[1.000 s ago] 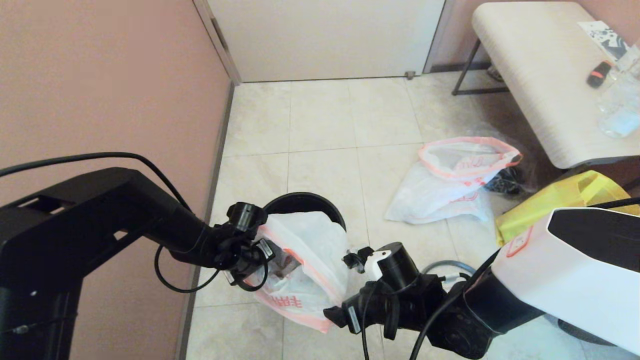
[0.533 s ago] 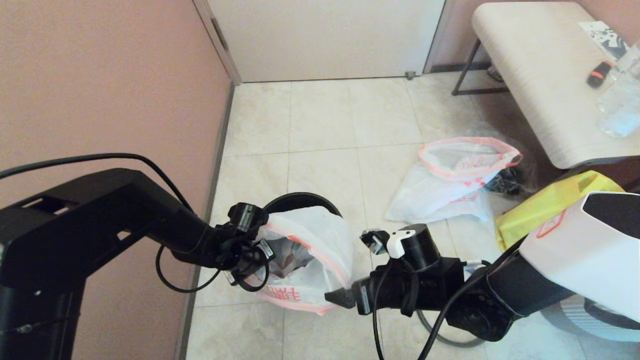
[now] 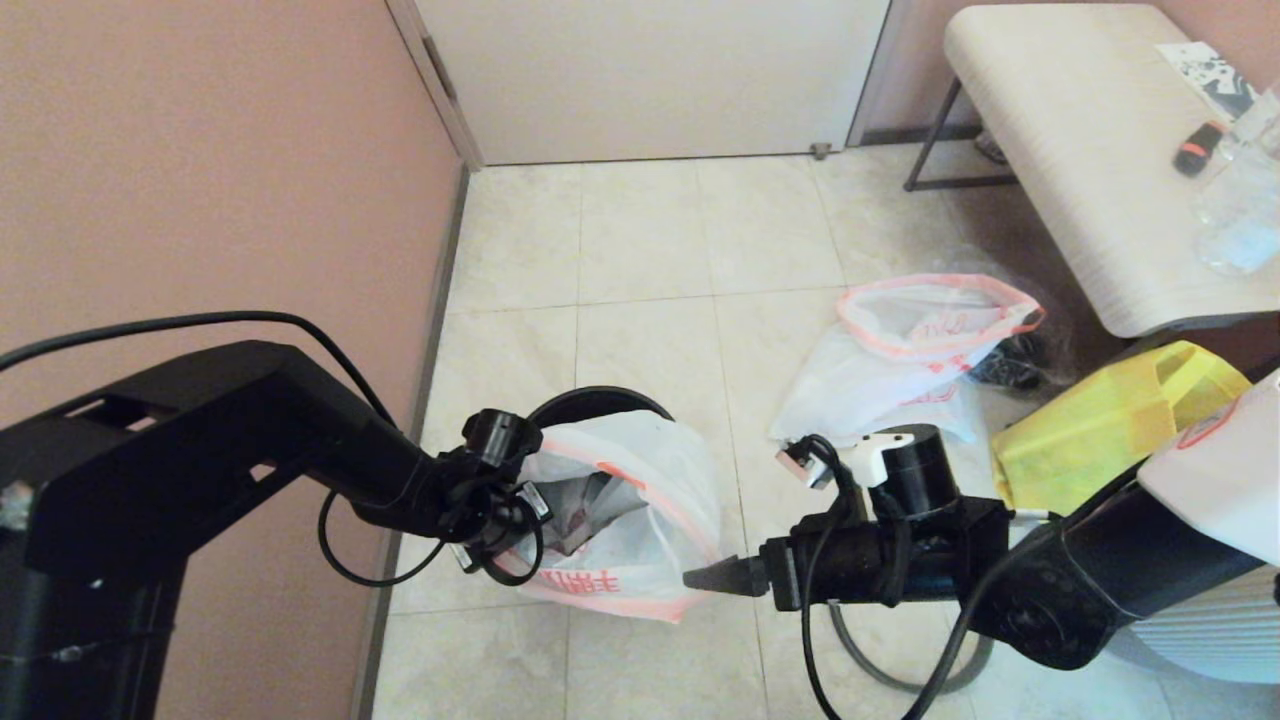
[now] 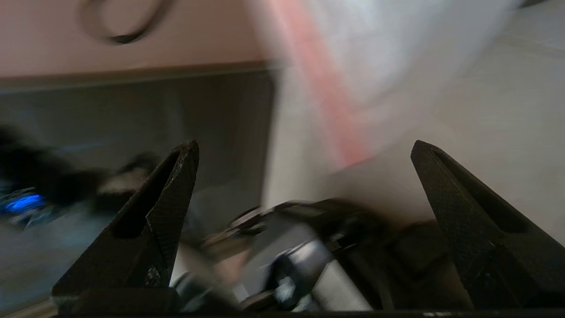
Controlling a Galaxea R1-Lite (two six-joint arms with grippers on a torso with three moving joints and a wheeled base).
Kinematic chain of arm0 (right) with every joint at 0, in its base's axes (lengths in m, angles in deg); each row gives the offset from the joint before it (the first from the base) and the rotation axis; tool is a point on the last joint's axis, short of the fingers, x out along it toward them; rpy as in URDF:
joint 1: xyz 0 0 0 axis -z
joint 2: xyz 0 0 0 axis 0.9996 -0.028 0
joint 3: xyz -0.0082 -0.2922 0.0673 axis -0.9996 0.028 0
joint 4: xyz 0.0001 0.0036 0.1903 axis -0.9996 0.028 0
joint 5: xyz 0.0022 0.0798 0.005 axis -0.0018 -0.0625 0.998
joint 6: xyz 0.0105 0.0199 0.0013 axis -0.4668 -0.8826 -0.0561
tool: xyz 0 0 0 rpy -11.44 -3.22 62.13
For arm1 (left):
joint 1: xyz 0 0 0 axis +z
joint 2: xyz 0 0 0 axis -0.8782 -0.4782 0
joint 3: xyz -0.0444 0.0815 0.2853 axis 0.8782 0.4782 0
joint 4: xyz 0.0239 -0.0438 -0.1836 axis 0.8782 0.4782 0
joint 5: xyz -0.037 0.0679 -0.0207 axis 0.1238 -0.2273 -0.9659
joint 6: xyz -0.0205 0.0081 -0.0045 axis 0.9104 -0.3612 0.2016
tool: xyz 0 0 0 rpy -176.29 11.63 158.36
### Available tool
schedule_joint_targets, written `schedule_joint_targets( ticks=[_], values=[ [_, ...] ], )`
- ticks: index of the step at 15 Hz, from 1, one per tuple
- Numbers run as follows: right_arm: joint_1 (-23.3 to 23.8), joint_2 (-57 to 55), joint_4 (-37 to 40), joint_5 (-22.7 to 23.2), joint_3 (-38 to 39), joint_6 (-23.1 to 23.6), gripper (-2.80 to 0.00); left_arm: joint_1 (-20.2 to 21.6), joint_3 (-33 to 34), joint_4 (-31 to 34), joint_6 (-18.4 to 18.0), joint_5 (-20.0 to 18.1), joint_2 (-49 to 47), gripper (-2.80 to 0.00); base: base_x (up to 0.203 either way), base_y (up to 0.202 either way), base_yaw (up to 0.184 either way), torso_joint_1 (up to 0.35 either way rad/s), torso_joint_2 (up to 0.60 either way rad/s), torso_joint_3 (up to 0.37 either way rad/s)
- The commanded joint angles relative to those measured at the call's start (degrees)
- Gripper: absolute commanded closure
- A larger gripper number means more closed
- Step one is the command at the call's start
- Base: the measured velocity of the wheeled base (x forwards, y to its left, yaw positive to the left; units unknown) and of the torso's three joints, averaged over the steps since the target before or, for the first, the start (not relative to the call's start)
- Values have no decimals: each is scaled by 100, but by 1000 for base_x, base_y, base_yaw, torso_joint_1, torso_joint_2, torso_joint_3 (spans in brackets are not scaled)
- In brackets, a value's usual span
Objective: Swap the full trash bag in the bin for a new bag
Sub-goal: Put the new garbage bag on the trash can
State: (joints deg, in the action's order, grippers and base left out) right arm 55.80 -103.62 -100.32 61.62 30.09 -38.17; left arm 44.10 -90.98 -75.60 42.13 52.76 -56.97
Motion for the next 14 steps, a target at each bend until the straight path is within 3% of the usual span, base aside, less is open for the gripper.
schedule_joint_targets(
  ticks=[1, 4, 7, 11, 12, 14],
  values=[
    [122, 231, -23, 322, 61, -152, -280, 0, 2, -3, 29, 12, -25, 0, 0, 0, 0, 0, 0, 0],
    [60, 420, -23, 19, 145, -108, -280, -7, 2, -11, 29, 3, -17, 0, 0, 0, 0, 0, 0, 0],
    [-641, 456, -26, -1484, 191, 345, -280, -45, 2, -15, 29, 3, -17, 0, 0, 0, 0, 0, 0, 0],
    [-1272, -52, -52, -2119, -30, 1065, -280, -68, 2, -29, 29, 3, -17, 0, 0, 0, 0, 0, 0, 0],
    [-1282, -232, -134, -2248, -146, 1177, 0, -68, 2, -29, 29, 3, -24, 0, 0, 0, 0, 0, 0, 0],
    [-1206, -525, -172, -2298, -332, 1210, 0, -86, 2, -29, 29, 3, -25, 0, 0, 0, 0, 0, 0, 0]
  ],
)
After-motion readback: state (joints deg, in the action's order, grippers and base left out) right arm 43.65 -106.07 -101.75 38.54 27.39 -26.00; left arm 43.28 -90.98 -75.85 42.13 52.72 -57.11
